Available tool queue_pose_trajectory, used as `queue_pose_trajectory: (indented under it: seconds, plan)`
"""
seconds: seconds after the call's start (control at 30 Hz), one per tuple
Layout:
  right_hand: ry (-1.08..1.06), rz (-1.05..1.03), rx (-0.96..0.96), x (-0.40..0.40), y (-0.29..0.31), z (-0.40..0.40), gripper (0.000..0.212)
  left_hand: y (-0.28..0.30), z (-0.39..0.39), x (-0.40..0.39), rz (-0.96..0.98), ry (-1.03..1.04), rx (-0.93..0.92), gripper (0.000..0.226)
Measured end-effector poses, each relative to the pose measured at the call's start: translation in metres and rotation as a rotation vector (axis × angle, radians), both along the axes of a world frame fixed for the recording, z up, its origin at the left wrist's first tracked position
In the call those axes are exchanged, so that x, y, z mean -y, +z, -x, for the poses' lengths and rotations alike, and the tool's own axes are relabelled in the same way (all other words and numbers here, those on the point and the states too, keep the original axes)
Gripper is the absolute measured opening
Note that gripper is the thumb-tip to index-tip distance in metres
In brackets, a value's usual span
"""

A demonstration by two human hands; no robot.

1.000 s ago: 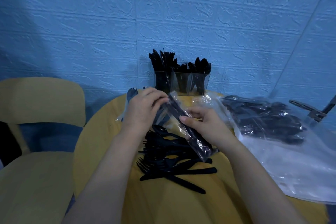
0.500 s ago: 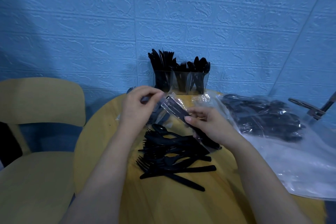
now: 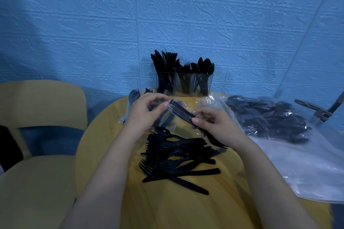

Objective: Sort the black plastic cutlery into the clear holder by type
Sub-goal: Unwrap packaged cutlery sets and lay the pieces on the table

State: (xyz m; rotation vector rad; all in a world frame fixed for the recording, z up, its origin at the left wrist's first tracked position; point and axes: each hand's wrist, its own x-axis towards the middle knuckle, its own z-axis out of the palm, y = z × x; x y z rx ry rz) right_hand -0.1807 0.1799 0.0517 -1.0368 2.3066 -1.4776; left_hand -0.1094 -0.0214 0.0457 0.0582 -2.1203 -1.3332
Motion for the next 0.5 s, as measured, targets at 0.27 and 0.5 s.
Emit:
queue_pose_trajectory:
  seconds: [0.27, 0.5]
  plan:
    - [-0.017, -0.153, -0.183, -0.0022, -0.0002, 0.0010, 0.020, 0.0048, -0.0064, -0.0011, -0.072, -0.199, 0.283, 0.011]
    - [-0.024, -0.312, -0.322, -0.0007, -0.0020, -0.0021, 0.014, 0.0020, -0.0090, -0.0008, -0.032, -0.268, 0.474, 0.013]
